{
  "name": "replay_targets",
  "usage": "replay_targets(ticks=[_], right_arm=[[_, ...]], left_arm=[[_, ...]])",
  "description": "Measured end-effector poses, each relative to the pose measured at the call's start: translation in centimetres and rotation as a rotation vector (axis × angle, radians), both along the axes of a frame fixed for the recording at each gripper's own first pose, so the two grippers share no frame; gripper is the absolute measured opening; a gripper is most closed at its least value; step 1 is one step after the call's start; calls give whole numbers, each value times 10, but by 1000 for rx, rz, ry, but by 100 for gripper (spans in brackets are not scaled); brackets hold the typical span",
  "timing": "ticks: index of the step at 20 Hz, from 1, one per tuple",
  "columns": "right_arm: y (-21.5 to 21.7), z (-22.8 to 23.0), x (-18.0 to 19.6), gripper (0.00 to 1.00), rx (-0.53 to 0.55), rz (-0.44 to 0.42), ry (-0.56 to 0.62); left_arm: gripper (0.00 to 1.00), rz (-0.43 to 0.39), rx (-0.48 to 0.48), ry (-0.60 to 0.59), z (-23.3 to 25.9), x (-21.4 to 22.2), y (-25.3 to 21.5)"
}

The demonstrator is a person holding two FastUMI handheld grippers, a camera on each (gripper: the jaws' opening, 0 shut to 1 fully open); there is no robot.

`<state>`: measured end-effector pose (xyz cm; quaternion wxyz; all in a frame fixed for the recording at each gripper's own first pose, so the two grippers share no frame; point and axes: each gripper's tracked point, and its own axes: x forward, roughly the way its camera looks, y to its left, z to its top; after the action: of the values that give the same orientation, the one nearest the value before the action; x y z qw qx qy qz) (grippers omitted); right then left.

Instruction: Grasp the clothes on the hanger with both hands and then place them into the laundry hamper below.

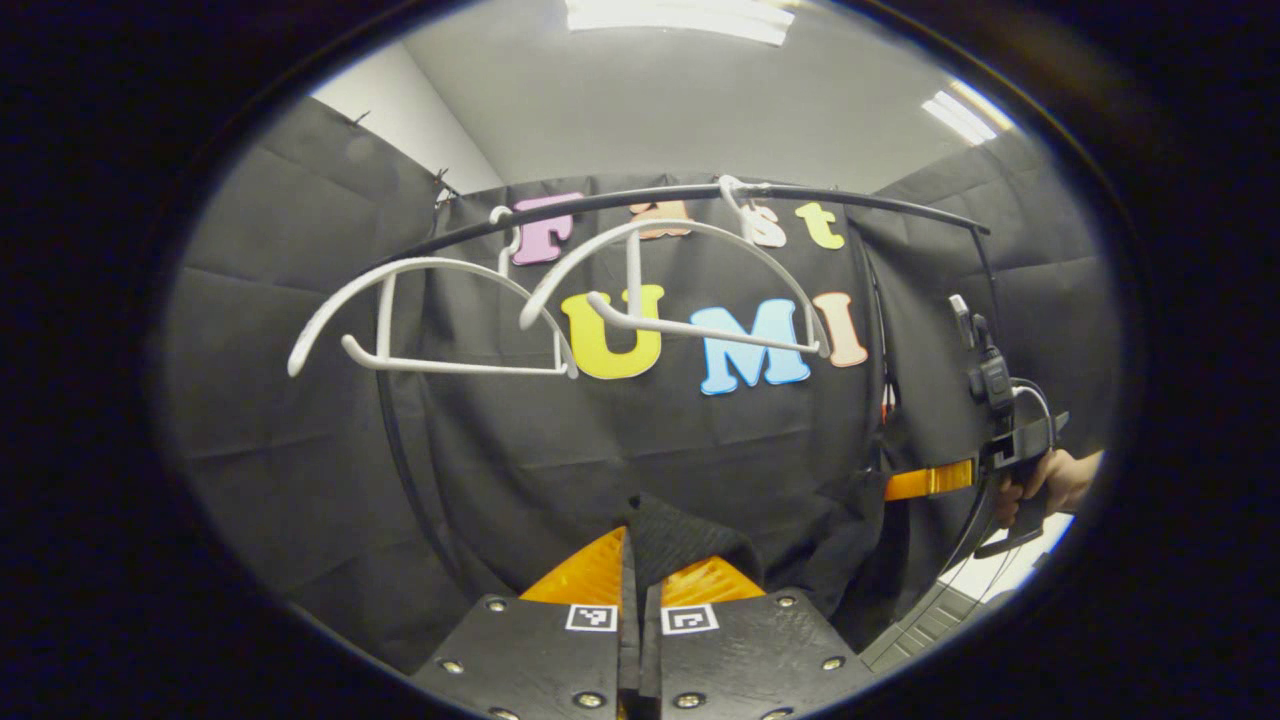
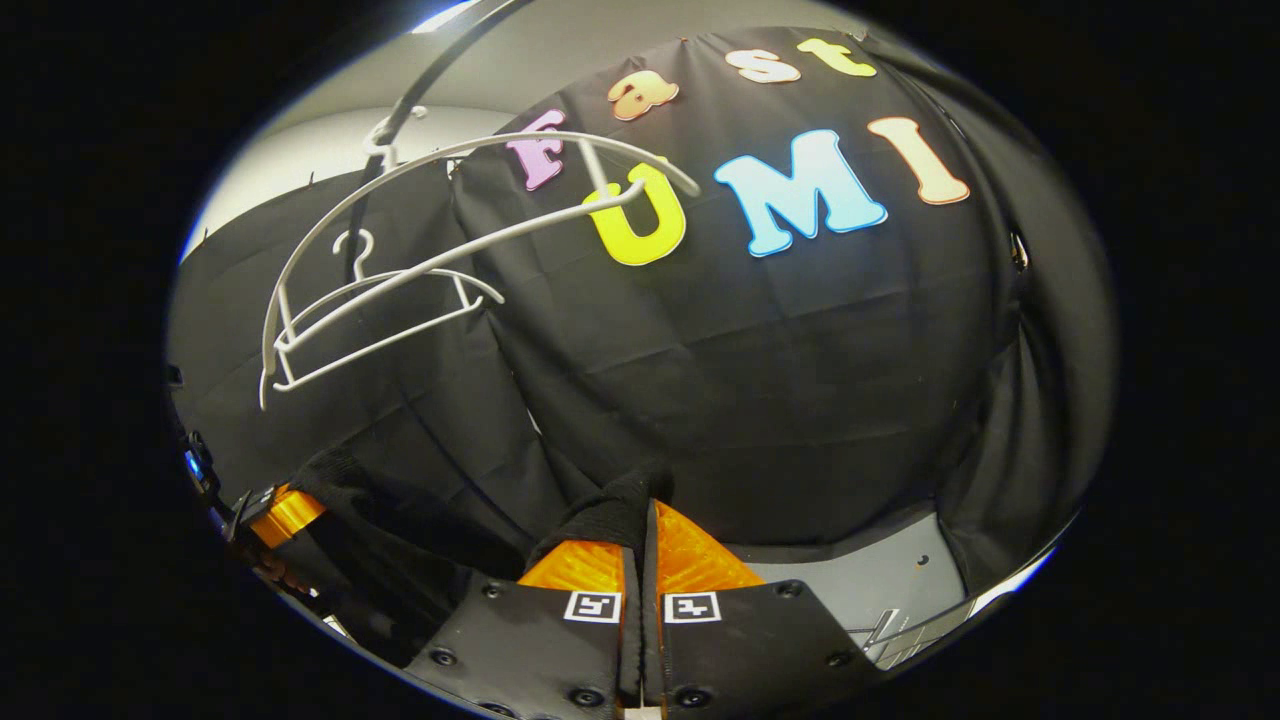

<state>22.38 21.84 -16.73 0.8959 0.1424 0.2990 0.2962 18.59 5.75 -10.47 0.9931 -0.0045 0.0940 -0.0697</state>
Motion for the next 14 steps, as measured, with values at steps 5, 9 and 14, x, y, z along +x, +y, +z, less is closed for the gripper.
replay_targets(ticks=[5, 9, 14], right_arm=[[25, -3, -25, 2, -7, 28, -1], [40, -20, -50, 2, -9, 44, 15], [37, -76, -83, 2, -71, 52, 85]], left_arm=[[1, -29, -46, 27, -25, 14, -27], [0, -15, -77, 77, -60, 5, -37], [1, 17, -122, 201, -128, -3, -45]])
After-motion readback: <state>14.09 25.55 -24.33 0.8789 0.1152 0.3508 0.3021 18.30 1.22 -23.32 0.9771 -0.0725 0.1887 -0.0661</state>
